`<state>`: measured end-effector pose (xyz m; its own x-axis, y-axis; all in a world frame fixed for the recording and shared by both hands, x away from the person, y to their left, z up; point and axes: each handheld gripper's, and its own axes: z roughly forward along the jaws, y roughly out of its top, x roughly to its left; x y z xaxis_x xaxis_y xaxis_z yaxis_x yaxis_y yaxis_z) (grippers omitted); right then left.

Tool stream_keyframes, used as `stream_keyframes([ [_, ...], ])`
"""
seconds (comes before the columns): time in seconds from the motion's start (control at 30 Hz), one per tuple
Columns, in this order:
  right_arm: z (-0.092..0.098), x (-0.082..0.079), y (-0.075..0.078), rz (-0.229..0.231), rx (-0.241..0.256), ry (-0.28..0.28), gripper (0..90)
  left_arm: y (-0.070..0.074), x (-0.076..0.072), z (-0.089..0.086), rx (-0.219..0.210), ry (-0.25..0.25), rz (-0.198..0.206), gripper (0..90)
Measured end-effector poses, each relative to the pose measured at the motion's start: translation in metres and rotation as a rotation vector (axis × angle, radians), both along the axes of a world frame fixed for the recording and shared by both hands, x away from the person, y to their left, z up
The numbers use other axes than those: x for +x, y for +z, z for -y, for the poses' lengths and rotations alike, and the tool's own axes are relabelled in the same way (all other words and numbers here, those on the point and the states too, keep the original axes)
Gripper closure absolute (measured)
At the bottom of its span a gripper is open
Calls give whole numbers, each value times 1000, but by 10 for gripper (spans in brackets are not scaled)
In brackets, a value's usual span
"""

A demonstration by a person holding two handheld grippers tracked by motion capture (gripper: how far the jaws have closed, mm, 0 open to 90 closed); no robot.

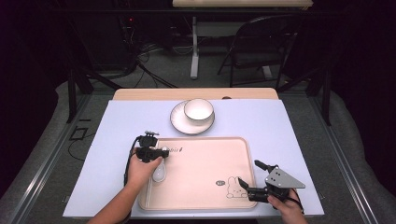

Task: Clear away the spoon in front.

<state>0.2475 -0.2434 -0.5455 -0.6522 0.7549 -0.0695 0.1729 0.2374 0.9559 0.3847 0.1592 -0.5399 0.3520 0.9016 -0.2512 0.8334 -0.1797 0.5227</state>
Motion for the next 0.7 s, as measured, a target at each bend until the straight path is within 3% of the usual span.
stream_keyframes([
  [0.23,1,0,0,-1,0,0,140,4,2,0,23,8,18,637],
  [0.7,0,1,0,0,-2,3,140,19,-1,-1,23,-1,96,448],
])
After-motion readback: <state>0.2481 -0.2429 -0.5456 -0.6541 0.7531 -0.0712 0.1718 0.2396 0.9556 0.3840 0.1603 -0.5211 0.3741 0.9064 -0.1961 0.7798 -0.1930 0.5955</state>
